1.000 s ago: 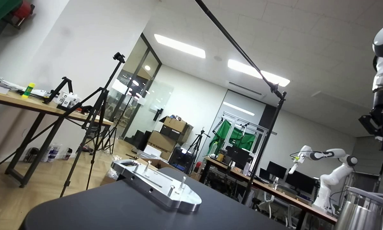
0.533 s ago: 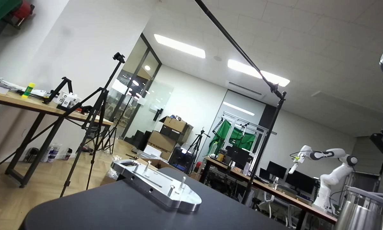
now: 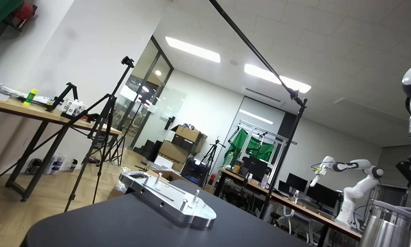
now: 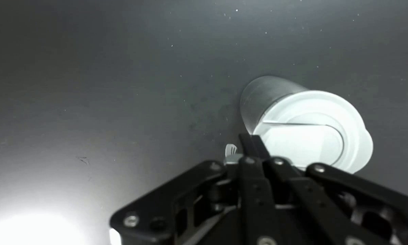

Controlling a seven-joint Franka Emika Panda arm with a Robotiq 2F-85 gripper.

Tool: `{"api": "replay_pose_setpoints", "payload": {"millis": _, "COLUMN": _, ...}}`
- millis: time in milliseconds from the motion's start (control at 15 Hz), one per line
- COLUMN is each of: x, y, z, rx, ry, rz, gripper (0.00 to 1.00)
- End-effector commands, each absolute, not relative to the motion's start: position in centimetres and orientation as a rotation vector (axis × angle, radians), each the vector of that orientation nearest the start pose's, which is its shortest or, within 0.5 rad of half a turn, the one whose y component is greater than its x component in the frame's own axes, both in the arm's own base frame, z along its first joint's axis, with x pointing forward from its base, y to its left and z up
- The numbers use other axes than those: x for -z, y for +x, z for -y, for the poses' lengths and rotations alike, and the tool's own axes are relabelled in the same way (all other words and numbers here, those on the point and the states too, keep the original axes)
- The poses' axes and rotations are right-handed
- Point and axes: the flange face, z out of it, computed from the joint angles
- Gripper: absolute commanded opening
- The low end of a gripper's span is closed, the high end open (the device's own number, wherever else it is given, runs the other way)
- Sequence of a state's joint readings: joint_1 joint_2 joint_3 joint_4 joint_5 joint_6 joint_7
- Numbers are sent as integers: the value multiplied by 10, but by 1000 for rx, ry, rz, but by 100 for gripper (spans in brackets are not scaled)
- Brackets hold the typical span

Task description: Open and then close the flask lid

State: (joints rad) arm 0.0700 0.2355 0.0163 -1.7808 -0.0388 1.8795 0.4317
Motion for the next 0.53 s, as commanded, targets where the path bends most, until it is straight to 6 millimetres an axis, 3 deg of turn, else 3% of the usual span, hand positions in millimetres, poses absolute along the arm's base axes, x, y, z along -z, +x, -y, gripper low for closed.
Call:
{"api": "replay_pose_setpoints", "payload": {"millis": 0, "x": -402, "y": 602, "z": -47, "rx": -236, "ry": -3149, "rz": -568, "gripper": 0}}
{"api": "replay_pose_setpoints", "payload": {"millis": 467, "x": -384, "y": 600, "z": -47, "rx": -287, "ry": -3157, "rz": -567, "gripper": 0}}
